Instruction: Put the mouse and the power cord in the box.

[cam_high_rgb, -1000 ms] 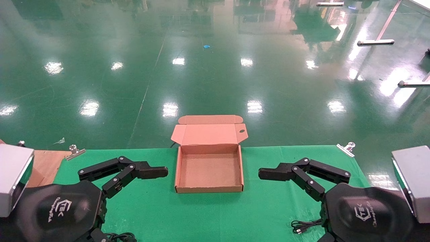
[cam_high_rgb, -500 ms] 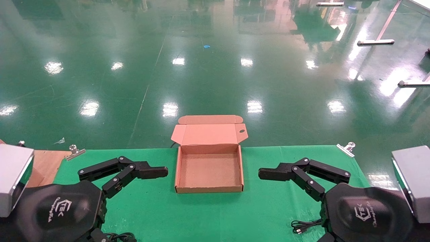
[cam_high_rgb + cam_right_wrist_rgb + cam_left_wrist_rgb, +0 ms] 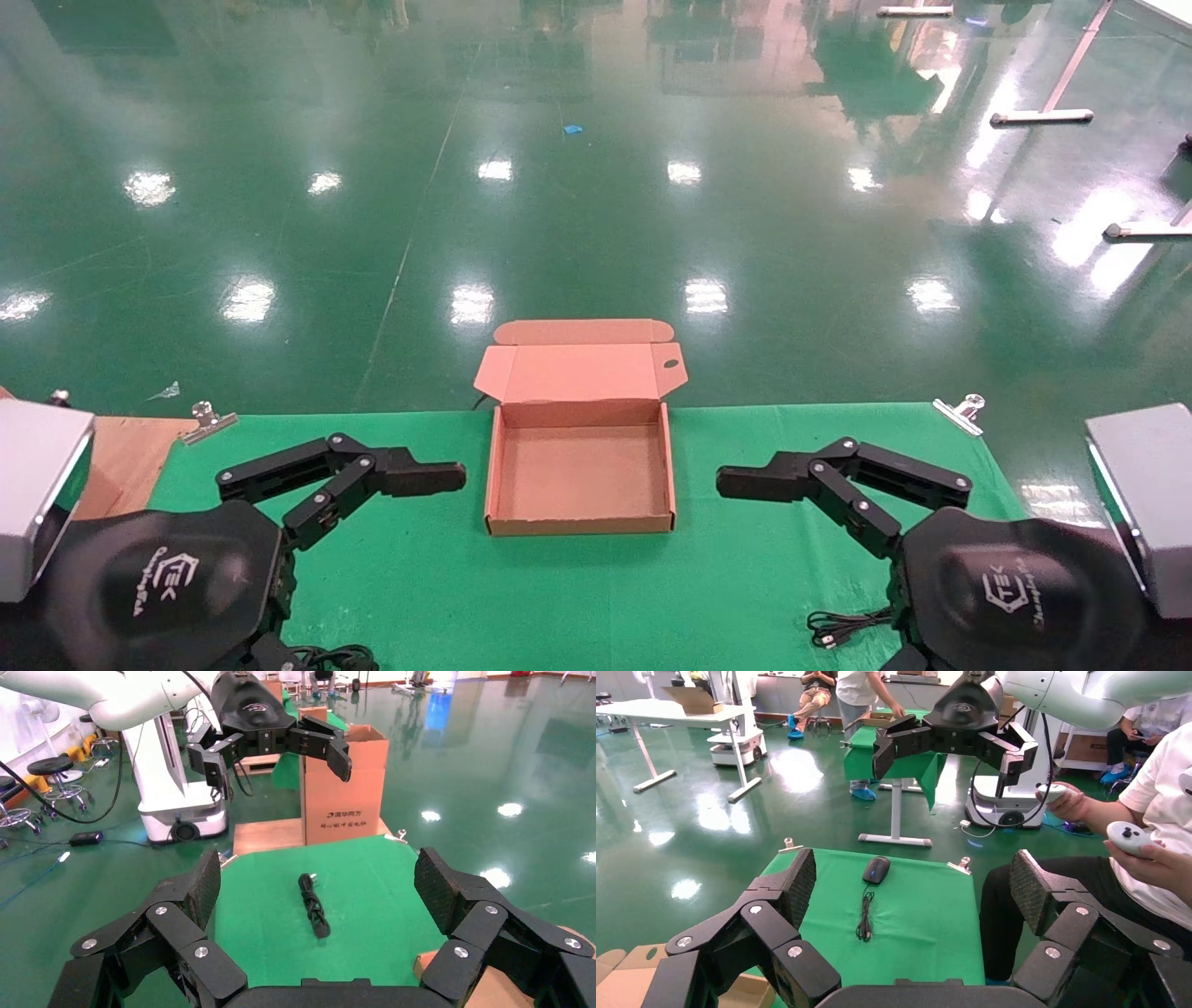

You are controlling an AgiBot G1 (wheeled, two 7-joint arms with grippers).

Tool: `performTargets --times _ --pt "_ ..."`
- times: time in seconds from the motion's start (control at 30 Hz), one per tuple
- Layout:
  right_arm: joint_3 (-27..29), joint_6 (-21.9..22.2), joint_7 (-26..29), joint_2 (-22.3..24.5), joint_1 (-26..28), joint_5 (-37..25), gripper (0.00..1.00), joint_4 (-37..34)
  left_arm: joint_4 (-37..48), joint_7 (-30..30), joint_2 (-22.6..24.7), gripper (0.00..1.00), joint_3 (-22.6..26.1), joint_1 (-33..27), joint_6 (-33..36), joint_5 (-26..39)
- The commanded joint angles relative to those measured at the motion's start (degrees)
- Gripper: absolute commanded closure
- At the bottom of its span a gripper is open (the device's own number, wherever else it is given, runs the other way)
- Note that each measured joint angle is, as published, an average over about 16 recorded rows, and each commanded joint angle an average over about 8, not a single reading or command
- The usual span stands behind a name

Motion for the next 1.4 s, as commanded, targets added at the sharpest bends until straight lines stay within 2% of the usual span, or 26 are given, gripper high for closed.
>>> performTargets --times 0.03,0.2,0.37,0.57,0.8,1.03,1.4 --pt "0.0 -0.1 -0.2 0.2 0.0 -0.1 0.00 0.2 -0.2 0.0 -0.1 0.00 0.0 0.1 0.1 0.0" --pt "-3.4 -1.2 -2.5 0.0 4.0 -10.2 0.00 -0.7 0.2 -0.1 -0.3 0.00 3.7 -3.5 1.4 8.8" --pt "-9.5 -2.7 -6.5 -1.9 11.1 -26.3 0.00 -1.7 2.9 1.6 -0.2 0.00 7.8 -7.8 2.9 19.2" --pt "-17.9 -2.8 -9.3 -6.6 19.0 -46.8 0.00 -4.2 9.4 5.7 1.3 0.00 13.7 -13.5 3.5 32.1" --pt "-25.3 0.0 -13.2 -13.4 23.3 -62.8 0.00 -12.0 20.2 12.1 6.0 0.00 20.4 -19.6 1.7 46.4" --pt "-28.5 6.4 -19.4 -19.0 24.1 -69.9 0.00 -24.0 33.5 18.8 12.0 0.00 24.4 -22.0 -3.2 55.1" --pt "-29.5 16.0 -30.5 -28.2 25.6 -71.1 0.00 -45.5 52.5 28.0 18.8 0.00 25.6 -23.4 -12.2 58.4"
